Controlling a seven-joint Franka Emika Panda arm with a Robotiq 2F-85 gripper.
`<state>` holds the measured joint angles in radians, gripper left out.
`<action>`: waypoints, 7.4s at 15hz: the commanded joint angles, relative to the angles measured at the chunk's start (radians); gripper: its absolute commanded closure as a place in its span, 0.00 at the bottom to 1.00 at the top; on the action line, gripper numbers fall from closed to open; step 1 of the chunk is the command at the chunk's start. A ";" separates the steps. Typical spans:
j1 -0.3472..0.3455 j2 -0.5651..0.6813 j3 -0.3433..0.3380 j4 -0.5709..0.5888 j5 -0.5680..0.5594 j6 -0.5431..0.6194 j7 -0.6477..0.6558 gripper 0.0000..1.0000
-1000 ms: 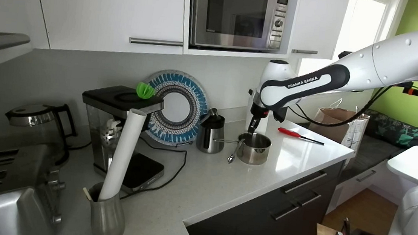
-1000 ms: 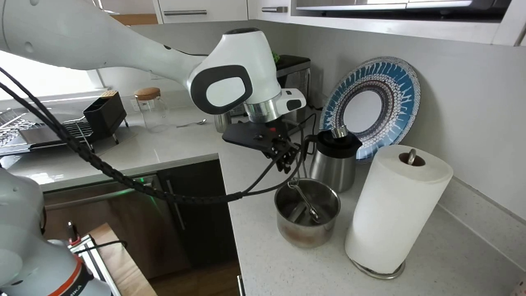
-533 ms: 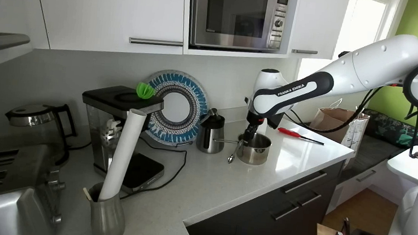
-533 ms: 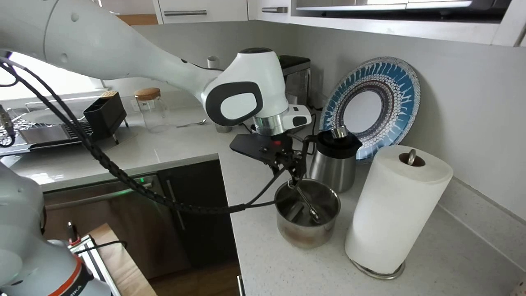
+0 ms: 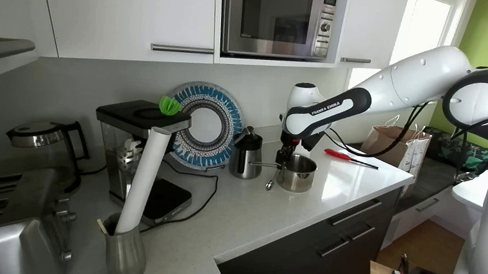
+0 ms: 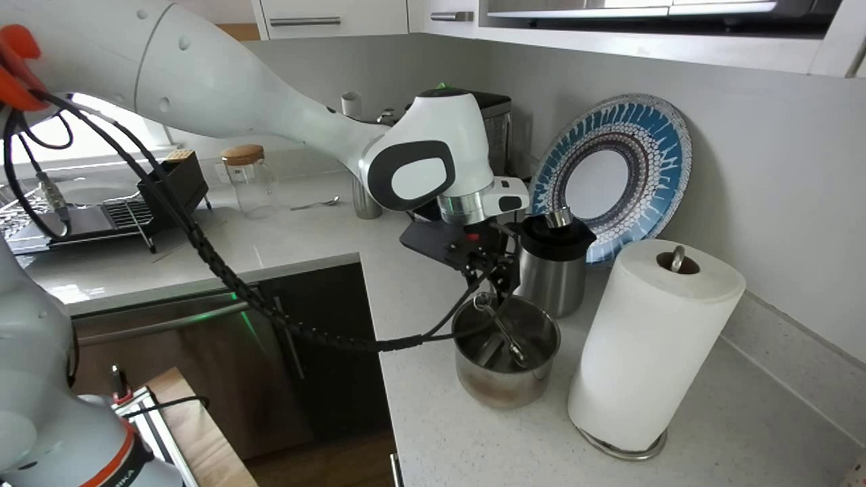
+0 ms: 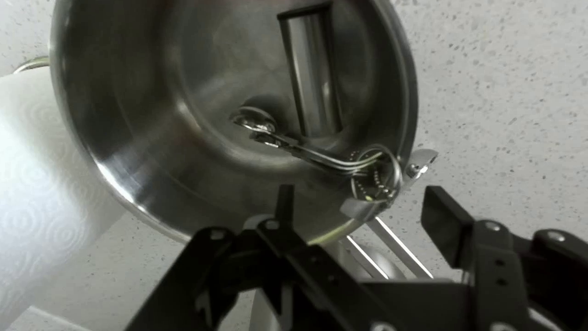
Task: Remove the measuring spoons from the silver pot and put them on the left side of the counter
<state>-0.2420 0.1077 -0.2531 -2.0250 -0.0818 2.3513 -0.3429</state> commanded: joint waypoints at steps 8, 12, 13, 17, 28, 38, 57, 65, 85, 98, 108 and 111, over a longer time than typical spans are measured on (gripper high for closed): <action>0.000 -0.028 0.008 -0.025 -0.016 0.028 0.157 0.00; 0.008 -0.060 0.014 -0.047 -0.015 0.022 0.260 0.00; -0.001 -0.020 0.013 0.000 -0.009 0.012 0.209 0.00; -0.001 -0.021 0.014 0.003 -0.009 0.012 0.213 0.00; 0.042 -0.009 0.037 0.025 -0.133 -0.198 0.378 0.00; 0.040 0.044 0.027 0.038 -0.147 -0.087 0.509 0.61; 0.066 0.001 0.025 0.032 -0.309 -0.092 0.546 0.98; 0.068 -0.062 0.059 -0.024 -0.327 -0.040 0.288 0.98; 0.052 0.006 0.051 0.032 -0.117 -0.076 0.357 0.16; 0.054 0.031 0.047 0.063 -0.103 -0.090 0.541 0.65; 0.064 0.004 0.048 0.047 -0.139 -0.130 0.544 0.56; 0.066 0.008 0.050 0.051 -0.139 -0.141 0.539 0.59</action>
<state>-0.1850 0.1231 -0.2020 -1.9688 -0.2031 2.2441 0.1801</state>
